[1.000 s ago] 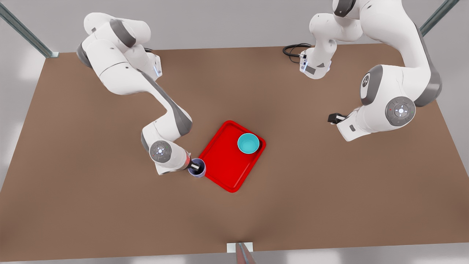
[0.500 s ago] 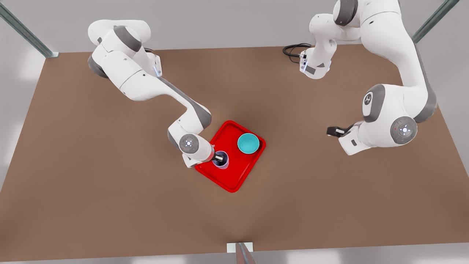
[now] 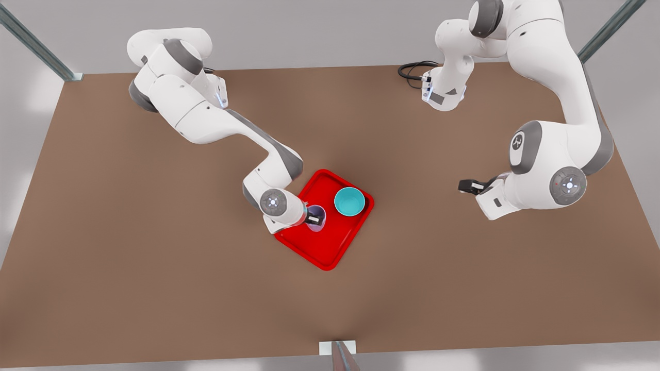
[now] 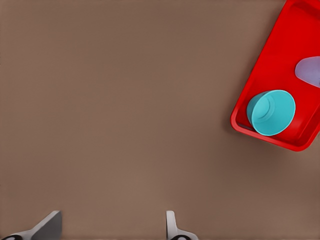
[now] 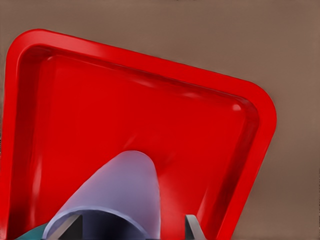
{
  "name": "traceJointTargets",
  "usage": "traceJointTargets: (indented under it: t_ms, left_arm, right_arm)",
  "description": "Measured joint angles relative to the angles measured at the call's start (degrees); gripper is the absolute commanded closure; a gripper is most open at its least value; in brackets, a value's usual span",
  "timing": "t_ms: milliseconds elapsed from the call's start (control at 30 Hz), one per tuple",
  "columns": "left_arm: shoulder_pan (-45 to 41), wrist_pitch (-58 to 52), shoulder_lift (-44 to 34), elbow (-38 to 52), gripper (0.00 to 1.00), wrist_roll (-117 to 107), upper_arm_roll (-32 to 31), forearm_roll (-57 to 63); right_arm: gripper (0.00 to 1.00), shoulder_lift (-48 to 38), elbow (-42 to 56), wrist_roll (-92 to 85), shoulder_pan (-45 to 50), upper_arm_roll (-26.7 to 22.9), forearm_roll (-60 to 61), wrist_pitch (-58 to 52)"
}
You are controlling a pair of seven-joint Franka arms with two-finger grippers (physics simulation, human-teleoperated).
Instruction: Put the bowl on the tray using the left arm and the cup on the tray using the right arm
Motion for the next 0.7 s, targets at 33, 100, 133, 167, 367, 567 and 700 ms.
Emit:
traceJointTargets:
  t_ms: [33, 100, 133, 167, 367, 567, 700]
  left_arm:
    - [0.04, 0.0, 0.0, 0.0, 0.0, 0.0, 0.03, 0.0]
    - [0.04, 0.06, 0.0, 0.0, 0.0, -0.08, 0.03, 0.01]
    - [0.02, 0.09, 0.0, 0.0, 0.0, -0.09, 0.04, 0.02]
    - [0.04, 0.19, 0.0, 0.0, 0.0, -0.09, 0.03, 0.02]
    - [0.03, 0.26, -1.71, 2.11, 0.0, -0.85, -0.05, 0.2]
    - [8.97, 2.37, -12.33, -8.72, 0.0, -6.49, -9.54, 4.56]
    - [9.02, 2.37, -11.6, -8.61, 0.0, -6.59, -9.54, 5.68]
  right_arm:
    - [0.0, 0.0, 0.08, 0.0, 0.0, -0.17, 0.0, 0.09]
    - [0.0, 0.0, 0.31, 0.0, 0.0, -0.3, 0.0, 0.21]
    - [0.0, -0.13, 0.27, 0.0, 0.0, -0.3, 0.05, 0.21]
    - [0.0, -0.74, 0.26, -0.08, 0.0, -0.35, 0.14, -0.17]
    - [0.0, -22.45, -5.57, -18.41, -4.43, -13.37, 12.04, -3.77]
    - [0.0, -36.4, 0.6, -53.66, -11.74, -35.93, 15.54, -38.29]
    - [0.0, -32.02, 6.24, -56.25, -11.62, -33.15, 15.64, -40.07]
